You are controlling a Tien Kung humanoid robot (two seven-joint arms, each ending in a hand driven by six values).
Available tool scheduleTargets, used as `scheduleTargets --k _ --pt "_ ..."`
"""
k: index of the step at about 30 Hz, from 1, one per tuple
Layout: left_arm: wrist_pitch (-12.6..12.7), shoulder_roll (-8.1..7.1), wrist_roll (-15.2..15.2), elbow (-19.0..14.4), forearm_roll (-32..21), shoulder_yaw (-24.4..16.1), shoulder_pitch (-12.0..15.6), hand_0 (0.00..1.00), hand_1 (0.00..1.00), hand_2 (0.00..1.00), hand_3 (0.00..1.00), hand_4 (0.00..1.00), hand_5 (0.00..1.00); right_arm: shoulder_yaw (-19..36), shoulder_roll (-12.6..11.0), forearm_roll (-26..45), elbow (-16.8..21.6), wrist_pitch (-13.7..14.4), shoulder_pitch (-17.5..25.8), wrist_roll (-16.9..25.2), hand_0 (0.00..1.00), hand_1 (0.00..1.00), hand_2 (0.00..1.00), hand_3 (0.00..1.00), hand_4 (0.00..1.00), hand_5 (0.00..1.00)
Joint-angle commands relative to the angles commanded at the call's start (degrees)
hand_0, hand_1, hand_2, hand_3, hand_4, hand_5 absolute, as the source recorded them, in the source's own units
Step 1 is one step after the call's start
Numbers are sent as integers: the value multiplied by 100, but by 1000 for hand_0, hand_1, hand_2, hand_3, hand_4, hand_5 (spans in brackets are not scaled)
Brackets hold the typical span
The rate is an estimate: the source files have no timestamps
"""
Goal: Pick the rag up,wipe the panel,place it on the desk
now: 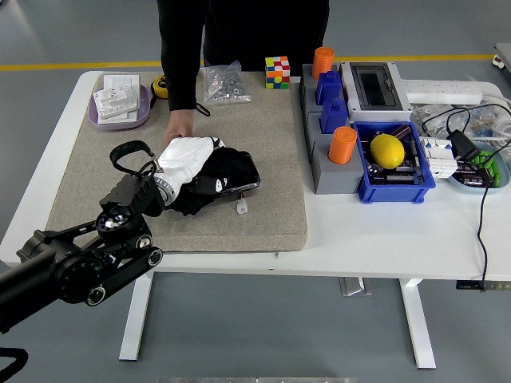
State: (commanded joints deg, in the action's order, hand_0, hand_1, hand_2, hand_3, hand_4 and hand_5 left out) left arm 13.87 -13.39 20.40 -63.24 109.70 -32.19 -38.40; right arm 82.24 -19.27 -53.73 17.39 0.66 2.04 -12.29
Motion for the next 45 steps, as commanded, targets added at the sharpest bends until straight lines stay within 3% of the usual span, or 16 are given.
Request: scheduleTargets --k 8,18,29,36,45 --pt "-10 -257 7 -187 119 -199 188 227 117 434 295 2 2 48 -11 -8 -2 0 25 -5 690 456 639 619 998 706" --pt "3 -622 21 -659 317 -502 616 225 118 435 296 2 2 114 1 -49 -14 -15 70 -3 691 456 639 619 998 707" --pt "16 -947 27 -957 508 -972 1051 226 118 436 297 2 2 141 7 -55 -12 -8 103 -2 690 456 639 618 998 705" --pt "27 -1118 15 -959 567 -1102 1270 226 118 436 297 2 2 173 10 -67 -12 -5 115 -3 690 456 639 619 998 706" --pt "65 -1184 -22 -940 616 -1280 1494 227 118 435 297 2 2 204 12 -73 -9 3 118 -8 690 456 639 619 998 707"
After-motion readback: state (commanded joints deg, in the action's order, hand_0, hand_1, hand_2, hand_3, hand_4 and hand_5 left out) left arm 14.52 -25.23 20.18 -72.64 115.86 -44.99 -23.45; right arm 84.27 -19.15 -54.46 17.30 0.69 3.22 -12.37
